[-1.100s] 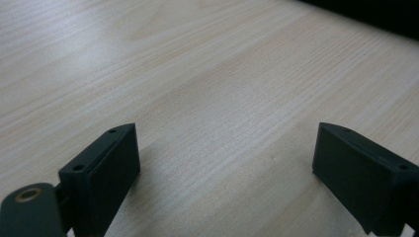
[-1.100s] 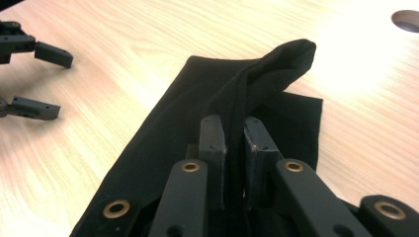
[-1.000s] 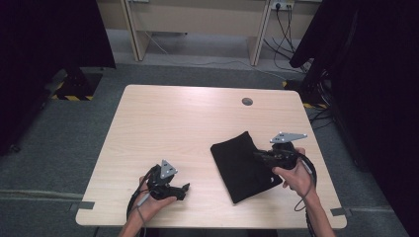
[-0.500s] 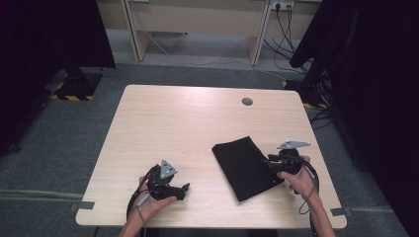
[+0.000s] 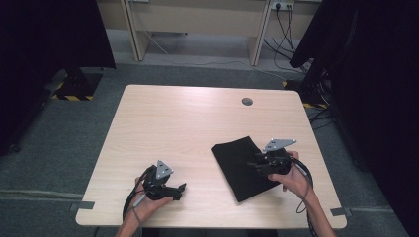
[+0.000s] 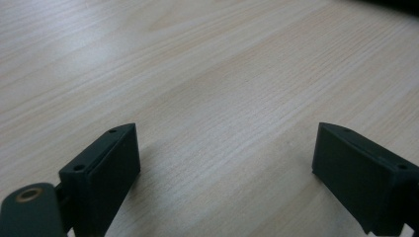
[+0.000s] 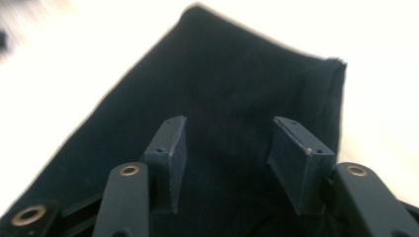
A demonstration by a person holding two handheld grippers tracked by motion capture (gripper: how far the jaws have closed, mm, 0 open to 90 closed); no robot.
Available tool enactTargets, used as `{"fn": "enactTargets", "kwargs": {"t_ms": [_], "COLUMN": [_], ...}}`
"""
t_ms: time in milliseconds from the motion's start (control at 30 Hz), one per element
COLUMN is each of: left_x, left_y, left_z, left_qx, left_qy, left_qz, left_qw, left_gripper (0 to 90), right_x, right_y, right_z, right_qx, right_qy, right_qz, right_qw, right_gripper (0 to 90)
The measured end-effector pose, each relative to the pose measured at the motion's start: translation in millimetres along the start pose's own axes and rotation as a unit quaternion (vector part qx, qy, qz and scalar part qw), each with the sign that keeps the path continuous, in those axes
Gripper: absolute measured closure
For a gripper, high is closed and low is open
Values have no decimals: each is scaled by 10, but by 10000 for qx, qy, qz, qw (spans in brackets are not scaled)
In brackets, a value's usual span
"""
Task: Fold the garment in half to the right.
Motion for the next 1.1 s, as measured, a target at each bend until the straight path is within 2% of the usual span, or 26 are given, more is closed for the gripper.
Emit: {"fn": "enactTargets", "kwargs": {"t_ms": [67,133,200,267,367,433,600,733,933,1100], "left_x": [19,41,62,76,102,120,165,186,199,203], "left_y": [-12,-23,-32,-40,-52,-61,-77,-84,-84,-84], "left_z": [10,19,26,32,42,50,61,67,67,67], "left_qx": [2,2,-3,4,-4,0,-7,-3,-7,-3], "left_qy": [-7,-29,-49,-50,-84,-89,-142,-161,-173,-182], "left_qz": [-6,-24,-50,-54,-84,-90,-140,-164,-187,-203], "left_qw": [10000,10000,10000,10000,9999,9999,9998,9997,9997,9996], "left_gripper": [97,98,97,97,97,96,96,96,95,94], "right_x": [-29,-38,-29,-3,50,111,275,351,392,366], "right_y": [69,118,134,128,129,133,192,261,379,519], "right_z": [96,192,239,261,286,286,235,165,42,-104], "right_qx": [246,290,110,30,-22,37,207,260,286,265], "right_qy": [36,218,298,269,362,369,437,558,620,784], "right_qz": [-33,-114,-130,-113,-53,76,536,752,900,1039], "right_qw": [9997,9993,9994,9996,9993,9993,9974,9953,9936,9911], "right_gripper": [463,461,456,432,392,374,354,354,353,352]}}
Point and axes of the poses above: each handheld gripper's, and its own axes: y roughly forward along the jaws, z roughly out of its underside, x roughly to its left, the point moved 6 cm from there along y, roughly forward along the jaws, and after that the axes turned 3 degrees about -y, right-handed, at the moved point
